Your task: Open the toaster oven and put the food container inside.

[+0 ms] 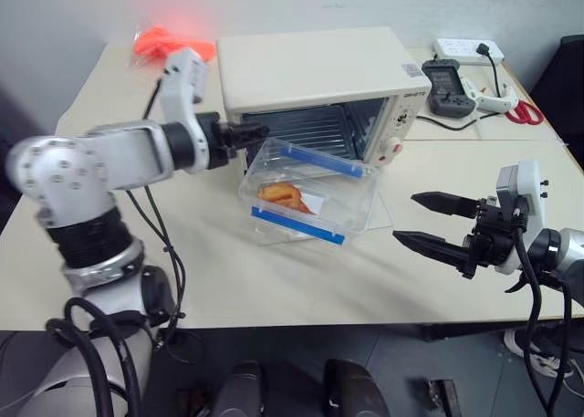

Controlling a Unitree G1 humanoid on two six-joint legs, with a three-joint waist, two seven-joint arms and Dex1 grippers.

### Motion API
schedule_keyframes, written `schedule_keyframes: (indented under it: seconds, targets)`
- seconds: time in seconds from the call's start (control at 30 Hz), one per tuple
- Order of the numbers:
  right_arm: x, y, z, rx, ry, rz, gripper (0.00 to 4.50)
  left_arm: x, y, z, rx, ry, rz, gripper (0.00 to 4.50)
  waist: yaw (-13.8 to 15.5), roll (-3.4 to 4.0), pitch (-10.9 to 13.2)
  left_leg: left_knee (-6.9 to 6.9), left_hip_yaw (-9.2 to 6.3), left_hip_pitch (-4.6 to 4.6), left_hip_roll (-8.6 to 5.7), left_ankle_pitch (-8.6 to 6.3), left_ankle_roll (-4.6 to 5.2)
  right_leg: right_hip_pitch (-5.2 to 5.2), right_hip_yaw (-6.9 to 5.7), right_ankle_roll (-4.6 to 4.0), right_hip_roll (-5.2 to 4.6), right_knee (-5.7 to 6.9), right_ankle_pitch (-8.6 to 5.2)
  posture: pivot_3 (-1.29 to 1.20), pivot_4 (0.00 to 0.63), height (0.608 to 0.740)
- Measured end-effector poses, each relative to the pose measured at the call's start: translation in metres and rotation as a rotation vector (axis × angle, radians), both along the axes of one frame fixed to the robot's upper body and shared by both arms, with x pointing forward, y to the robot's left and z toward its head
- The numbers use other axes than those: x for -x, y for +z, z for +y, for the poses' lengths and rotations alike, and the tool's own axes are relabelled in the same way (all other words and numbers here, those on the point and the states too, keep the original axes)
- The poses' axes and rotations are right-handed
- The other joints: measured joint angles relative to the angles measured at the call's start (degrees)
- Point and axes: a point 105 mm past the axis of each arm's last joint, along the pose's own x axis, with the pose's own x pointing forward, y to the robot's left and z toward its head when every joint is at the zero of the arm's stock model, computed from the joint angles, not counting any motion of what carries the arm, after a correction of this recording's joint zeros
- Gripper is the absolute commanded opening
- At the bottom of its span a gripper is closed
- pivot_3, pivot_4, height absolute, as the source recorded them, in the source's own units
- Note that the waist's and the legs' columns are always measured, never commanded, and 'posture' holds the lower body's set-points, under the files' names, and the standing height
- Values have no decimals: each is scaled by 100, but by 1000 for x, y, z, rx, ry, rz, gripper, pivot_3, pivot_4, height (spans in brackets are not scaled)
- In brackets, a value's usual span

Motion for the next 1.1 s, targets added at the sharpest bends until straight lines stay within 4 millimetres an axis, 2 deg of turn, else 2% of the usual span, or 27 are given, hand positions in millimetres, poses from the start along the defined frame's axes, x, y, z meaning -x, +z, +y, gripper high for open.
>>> schedule_keyframes:
  seconds: [0.03, 0.07, 0.13, 0.27, 0.33, 0.43, 0.47, 0.57, 0.63, 0.7, 1.1]
  targets:
    - [2, 1, 2, -9, 13, 5, 4152, 10, 1, 10, 5, -39, -14, 2118, -9, 1, 0, -2, 1, 3, 1, 0, -1, 0, 0, -1, 1, 0, -1, 0, 150, 740]
    - [3, 1, 3, -15, 21, 11, 3942, 17, -2, 17, 13, -71, -12, 1939, -11, 2, 0, -1, -1, 3, 2, 0, -1, 1, -1, -3, 1, 1, -1, 0, 150, 740]
    - [8, 3, 9, -23, 58, 17, 3292, 33, -12, 26, 20, -162, 8, 1358, -6, 2, 0, -1, 1, 2, 4, 0, -1, 2, -1, -4, 1, -3, -2, 0, 150, 740]
    - [19, -3, 22, -17, 114, 48, 1945, 66, -29, 29, 1, -386, 41, 104, 40, 1, 1, 0, 0, 0, 3, -1, 1, 7, -3, -6, 0, -13, -3, 0, 150, 740]
    - [24, -11, 30, -15, 142, 79, 1221, 80, -46, 28, -91, -483, 71, 0, 36, 1, 1, -3, 0, 2, 5, -3, 4, 8, 0, -10, -2, -19, -5, 0, 150, 740]
    - [28, -19, 39, -33, 160, 113, 162, 85, -68, 24, -184, -582, 80, 0, 38, 6, 3, -3, 3, 1, 20, -3, 4, 9, 1, -16, -2, -47, -8, 0, 150, 740]
    - [27, -24, 42, -26, 156, 121, 25, 83, -75, 21, -221, -610, 65, 0, 39, 6, 3, -4, 4, 1, 21, -3, 5, 10, 1, -17, -1, -47, -8, 0, 150, 740]
    - [24, -43, 50, 30, 139, 152, 25, 71, -92, 15, -304, -647, 25, 0, 35, 7, 3, -4, 10, -1, 17, -5, 10, 7, 5, -19, 1, -49, -8, 0, 150, 740]
    - [14, -56, 57, 62, 122, 155, 25, 48, -99, 5, -316, -593, -35, 0, 46, 8, 3, 0, 9, -2, 6, -4, 16, 7, 4, -16, 1, -43, -7, 0, 150, 740]
    - [5, -60, 63, 66, 118, 138, 25, 36, -107, -4, -320, -567, -51, 0, 28, 7, 3, 1, 9, -12, 0, -4, 24, -4, 7, -9, -2, -10, -3, 0, 150, 740]
    - [-54, -54, 56, 150, 72, 23, 25, 33, -114, -18, -290, -585, -66, 0, -88, 8, 3, 7, 8, -15, 3, -5, 28, -11, 4, -6, -3, 1, -2, 0, 150, 740]
